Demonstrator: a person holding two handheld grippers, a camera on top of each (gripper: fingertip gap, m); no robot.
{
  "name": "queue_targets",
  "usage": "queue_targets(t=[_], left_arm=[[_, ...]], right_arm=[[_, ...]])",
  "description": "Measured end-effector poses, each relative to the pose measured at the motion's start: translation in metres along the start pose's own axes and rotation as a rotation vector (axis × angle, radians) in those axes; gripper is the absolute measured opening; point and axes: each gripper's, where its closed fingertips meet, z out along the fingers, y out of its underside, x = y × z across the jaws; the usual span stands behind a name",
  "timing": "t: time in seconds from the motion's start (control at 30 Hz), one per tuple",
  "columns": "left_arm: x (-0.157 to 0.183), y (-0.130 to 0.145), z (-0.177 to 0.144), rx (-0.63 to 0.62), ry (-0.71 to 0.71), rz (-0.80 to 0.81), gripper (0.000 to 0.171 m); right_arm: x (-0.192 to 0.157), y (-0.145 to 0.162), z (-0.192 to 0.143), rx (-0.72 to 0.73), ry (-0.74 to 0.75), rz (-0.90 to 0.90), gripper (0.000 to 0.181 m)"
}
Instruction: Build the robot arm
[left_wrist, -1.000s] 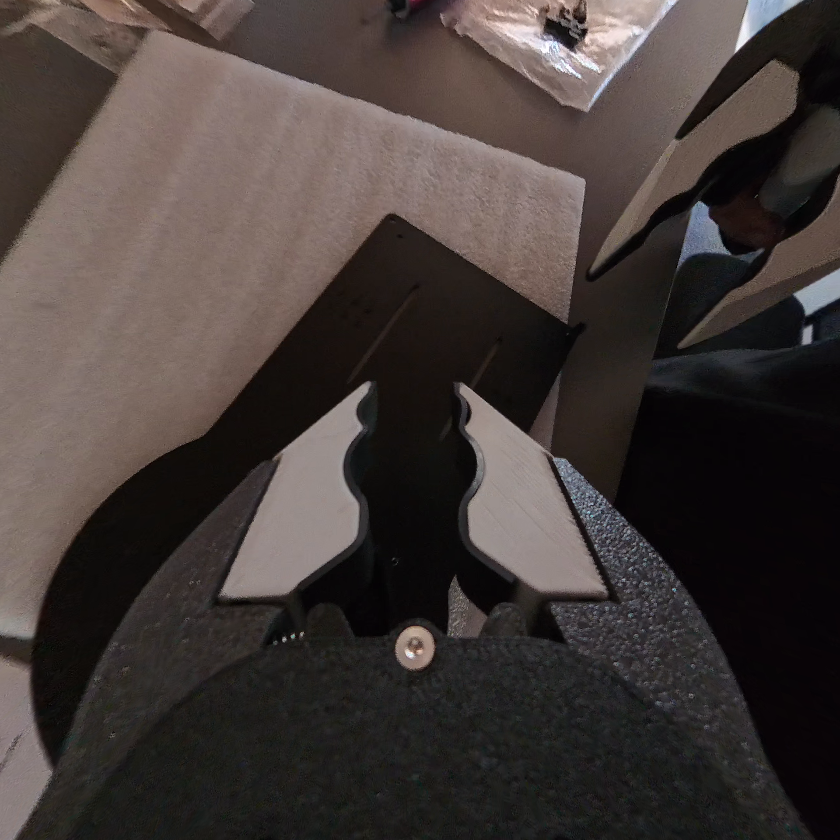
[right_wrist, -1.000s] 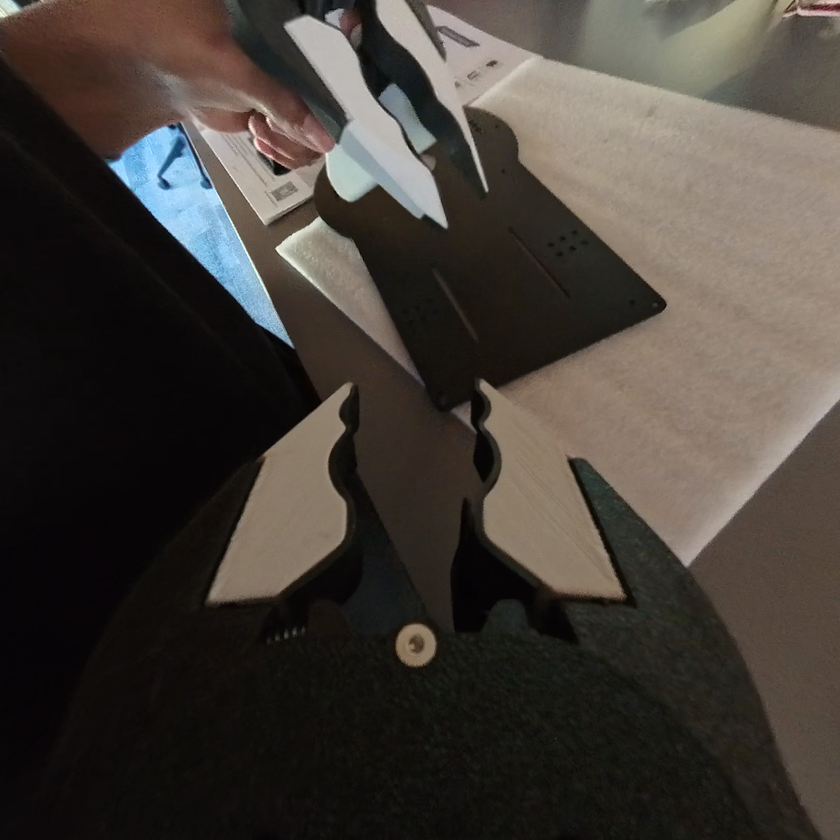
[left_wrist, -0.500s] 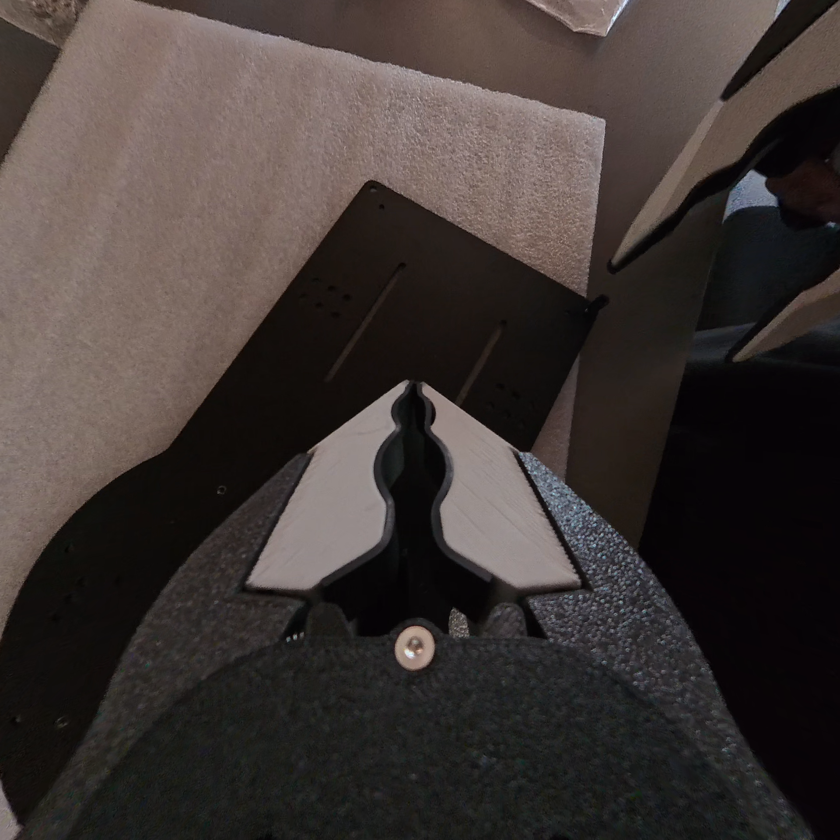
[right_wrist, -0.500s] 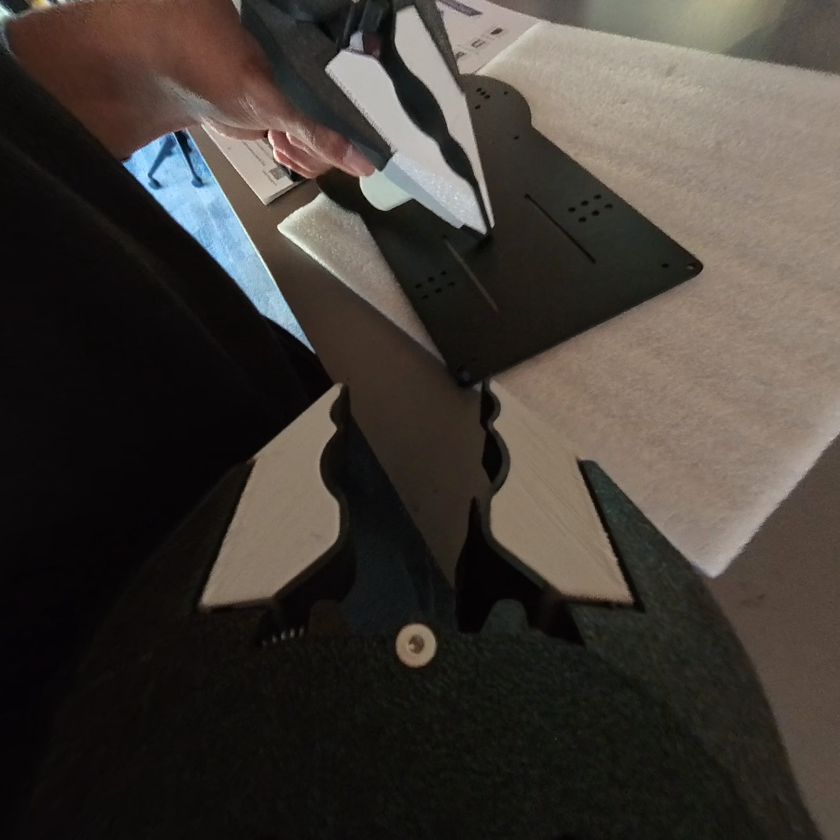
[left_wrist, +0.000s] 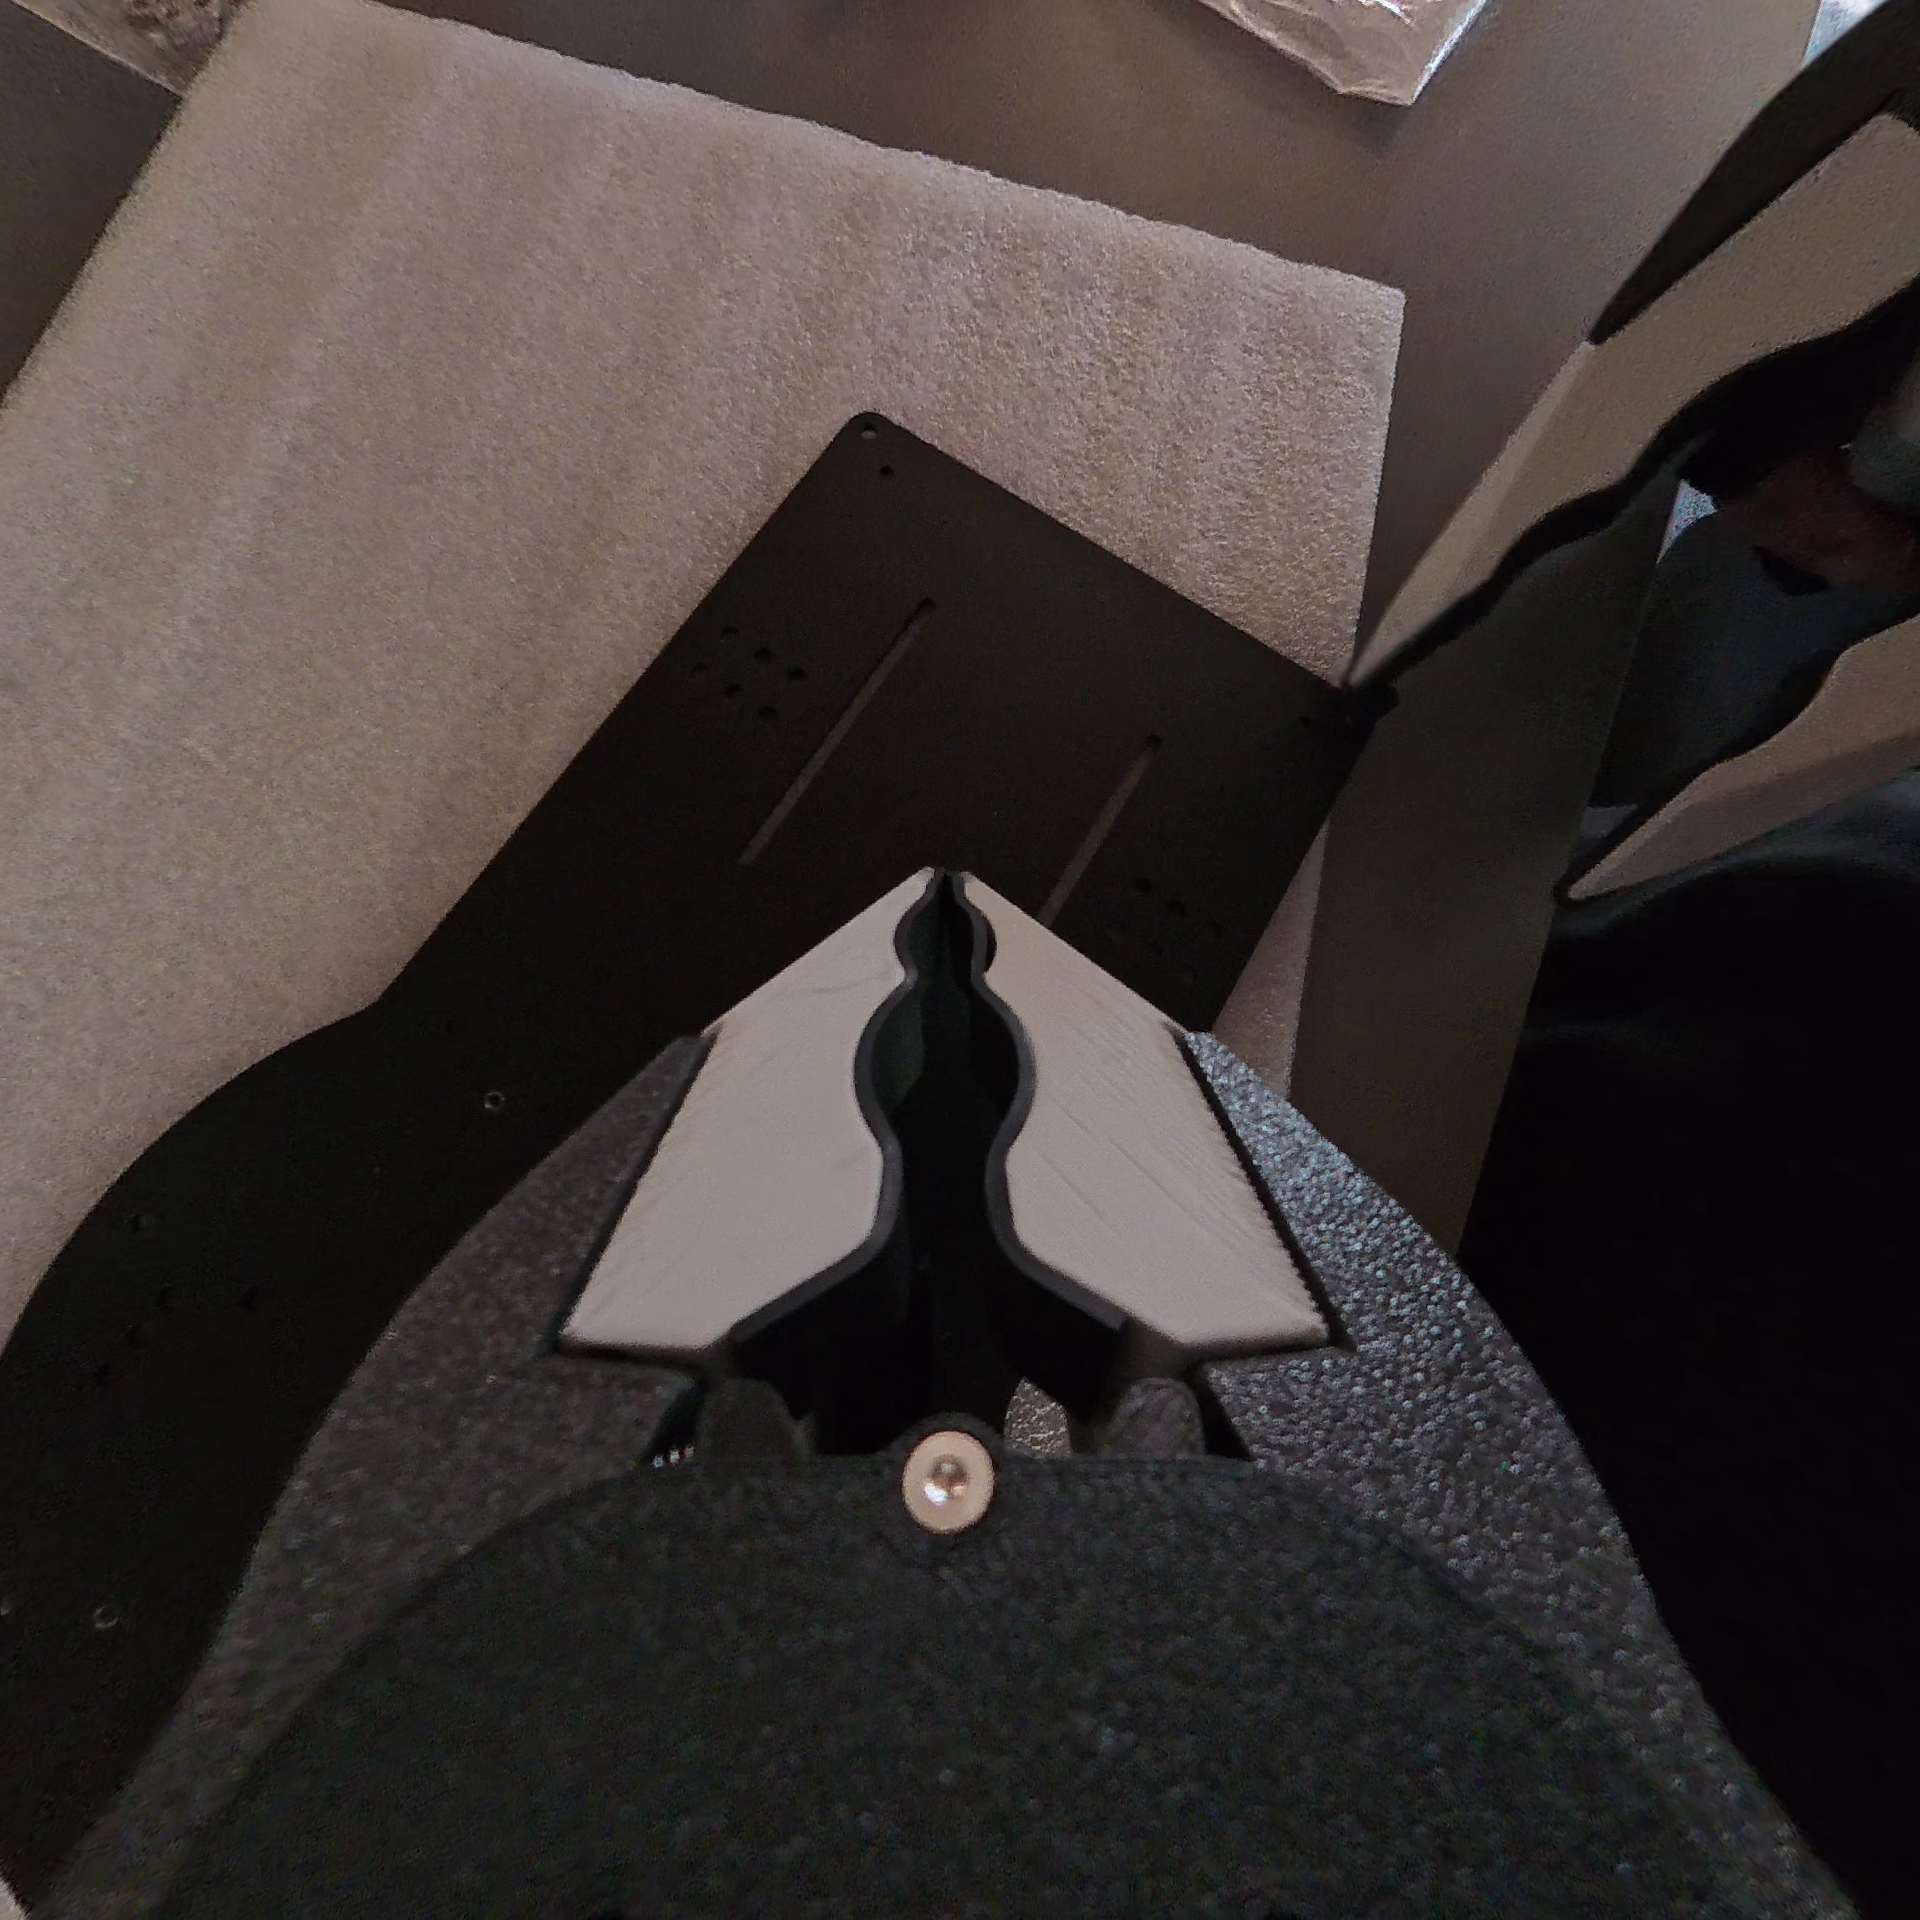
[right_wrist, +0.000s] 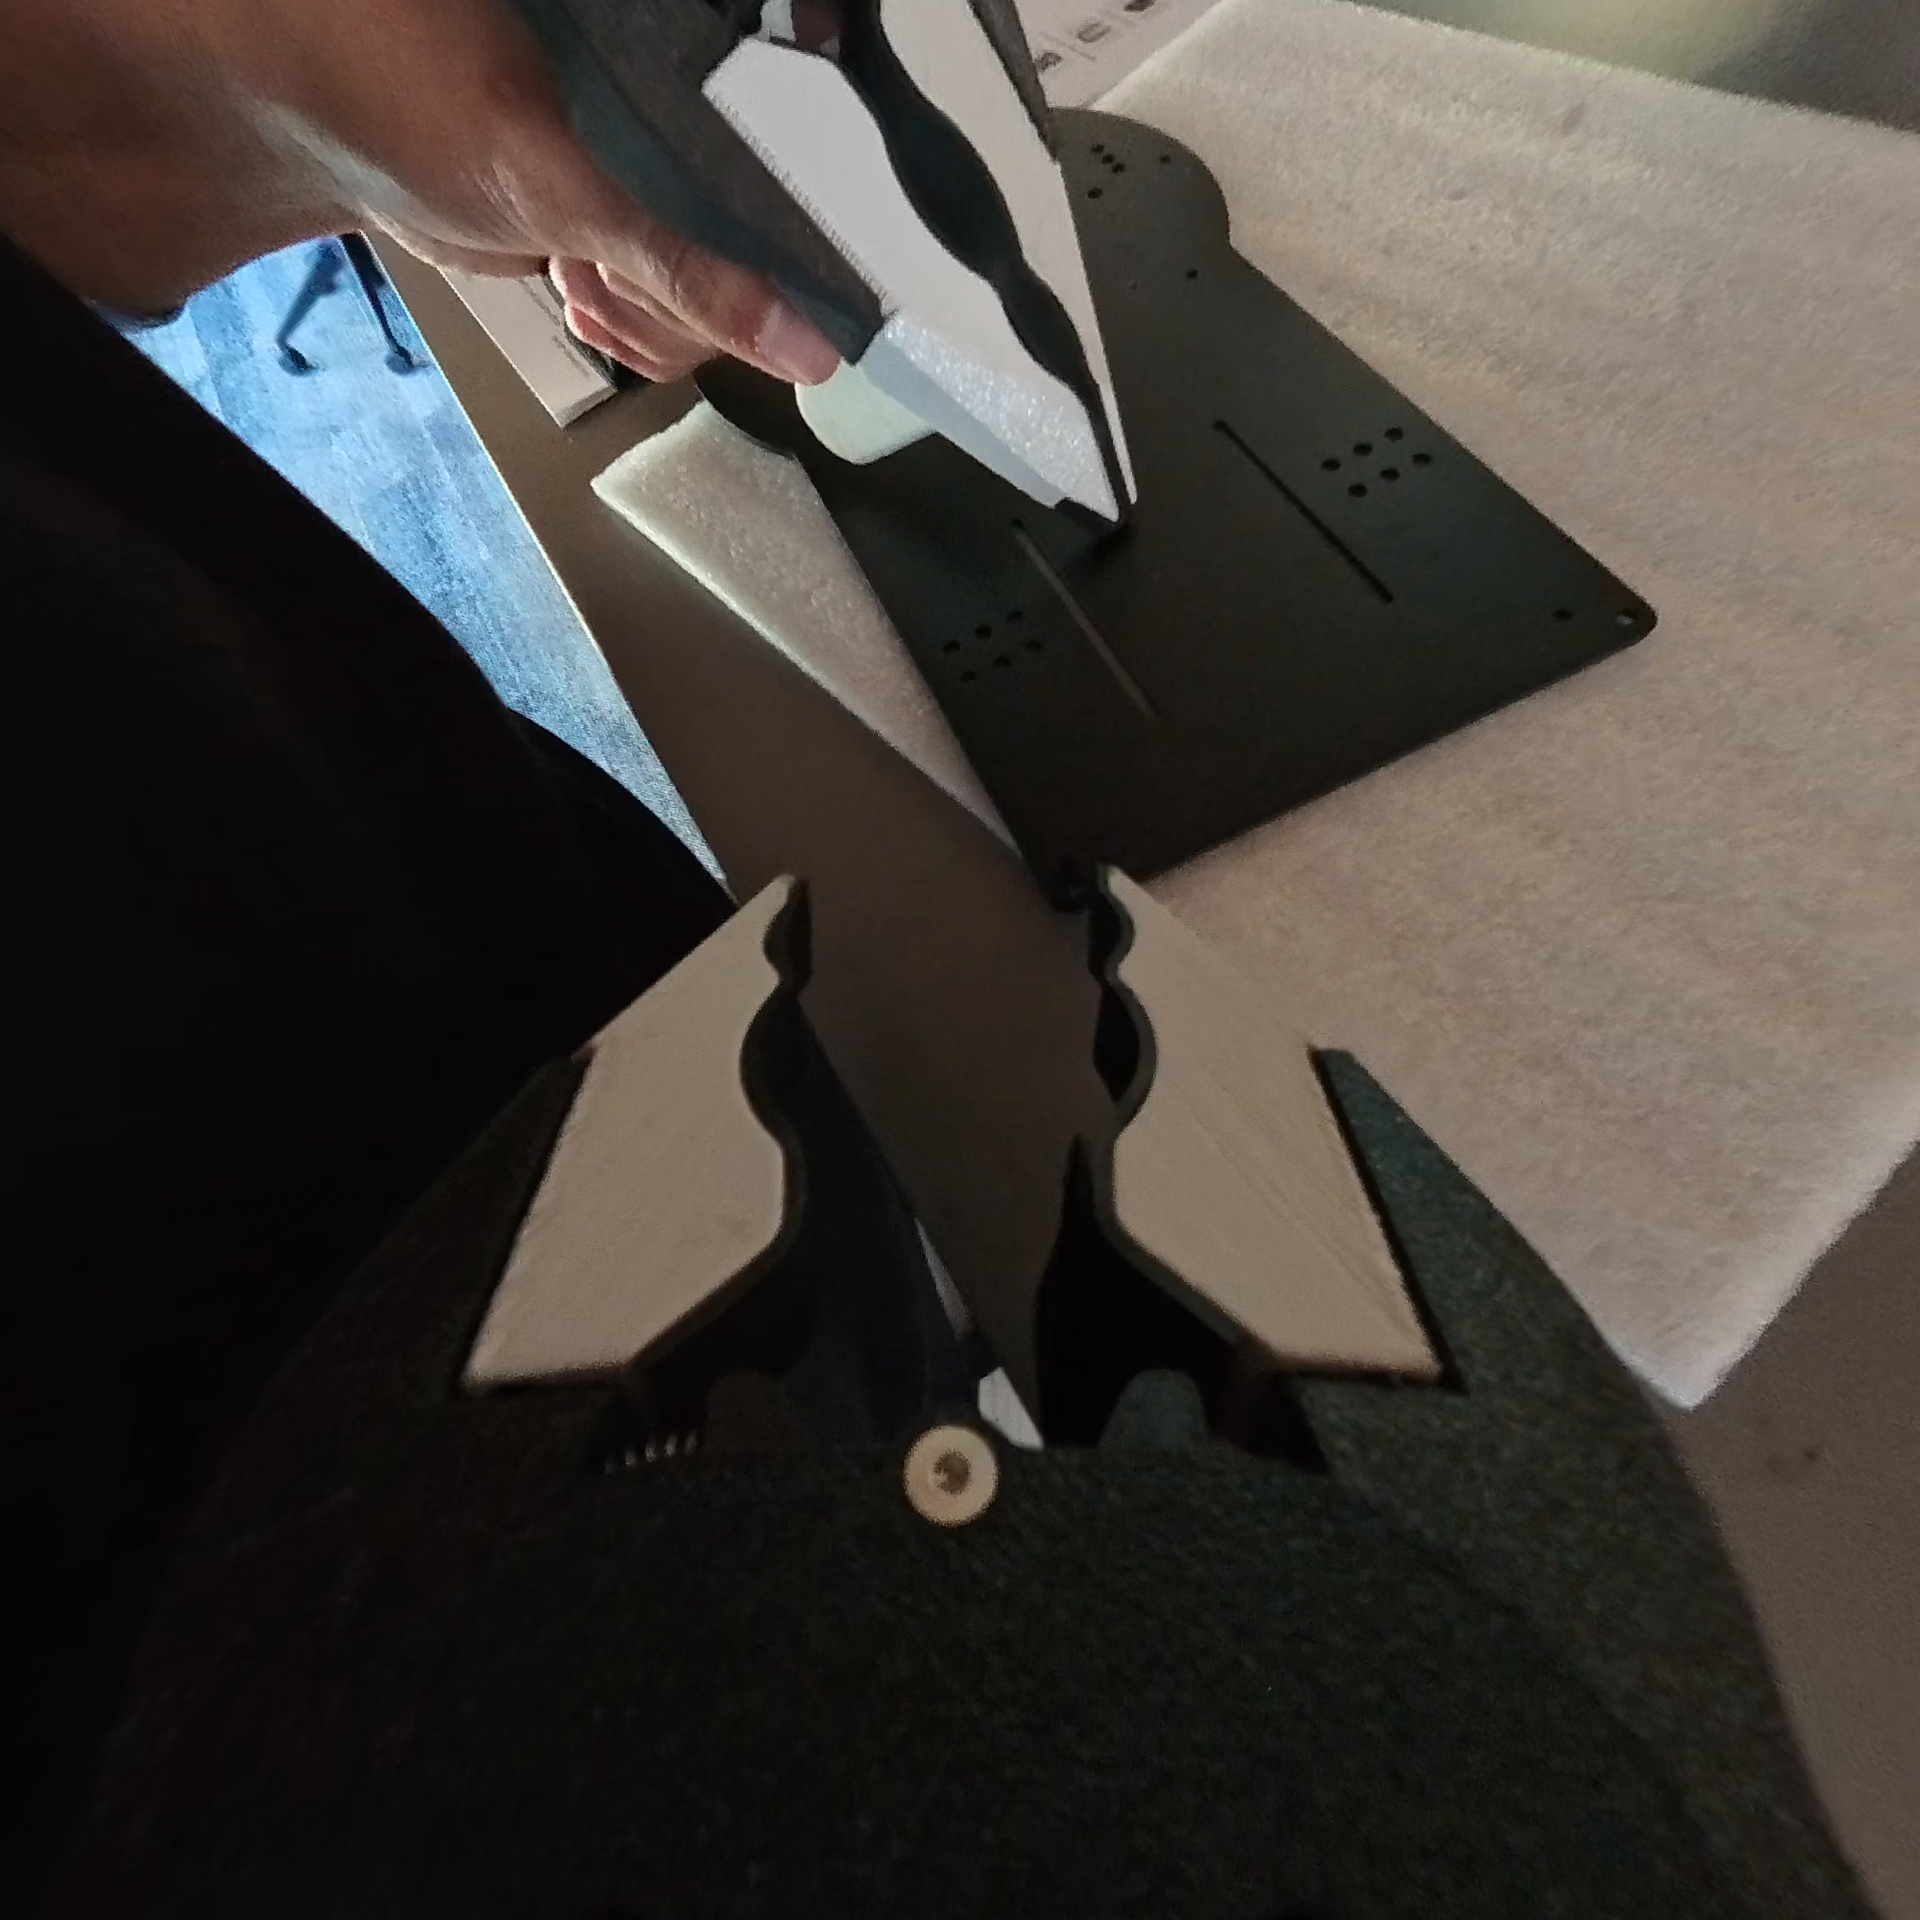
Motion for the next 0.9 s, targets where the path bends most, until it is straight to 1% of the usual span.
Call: queue_targets(t=[0.07,0.2,0.3,0.37,0.4,0.47,0.5,0.6,0.67,0.7,0.73,0.8,0.87,0.9], left_arm=[[0.000,0.000,0.000,0.004,0.002,-0.005,0.000],[0.000,0.000,0.000,0.006,0.005,-0.012,0.000],[0.000,0.000,0.000,0.000,0.005,-0.002,0.000],[0.000,0.000,0.000,-0.002,0.010,-0.001,0.000],[0.000,0.000,0.000,-0.002,0.012,-0.002,0.000],[0.000,0.000,0.000,-0.002,0.012,-0.005,0.000],[0.000,0.000,0.000,-0.003,0.012,-0.003,0.000],[0.000,0.000,0.000,-0.005,0.014,0.000,0.000],[0.000,0.000,0.000,-0.003,0.018,-0.002,0.000],[0.000,0.000,0.000,-0.001,0.019,-0.006,0.000],[0.000,0.000,0.000,0.000,0.020,-0.008,0.000],[0.000,0.000,0.000,-0.001,0.019,-0.008,0.000],[0.000,0.000,0.000,-0.003,0.018,-0.004,0.000],[0.000,0.000,0.000,-0.002,0.020,-0.005,0.000]], right_arm=[[-0.001,0.003,-0.004,-0.008,-0.006,0.015,0.048],[0.001,-0.006,-0.006,0.031,0.017,-0.006,0.051],[0.000,0.001,0.002,-0.009,0.002,-0.001,0.053],[-0.003,0.001,-0.003,-0.010,-0.004,0.017,0.050],[-0.004,0.001,-0.006,-0.008,-0.006,0.018,0.045],[0.000,-0.007,-0.009,0.040,0.025,0.004,0.046],[0.001,-0.010,-0.007,0.048,0.026,-0.001,0.050],[0.000,0.000,0.003,-0.019,0.003,0.007,0.053],[-0.002,0.001,-0.001,-0.015,0.004,0.026,0.051],[-0.004,0.002,-0.004,-0.015,-0.005,0.033,0.045],[-0.004,-0.001,-0.006,0.002,-0.002,0.032,0.044],[0.000,-0.008,-0.003,0.027,0.014,0.023,0.048],[0.000,-0.002,0.003,-0.006,0.000,0.030,0.053],[-0.001,-0.002,0.002,0.008,0.006,0.037,0.052]])
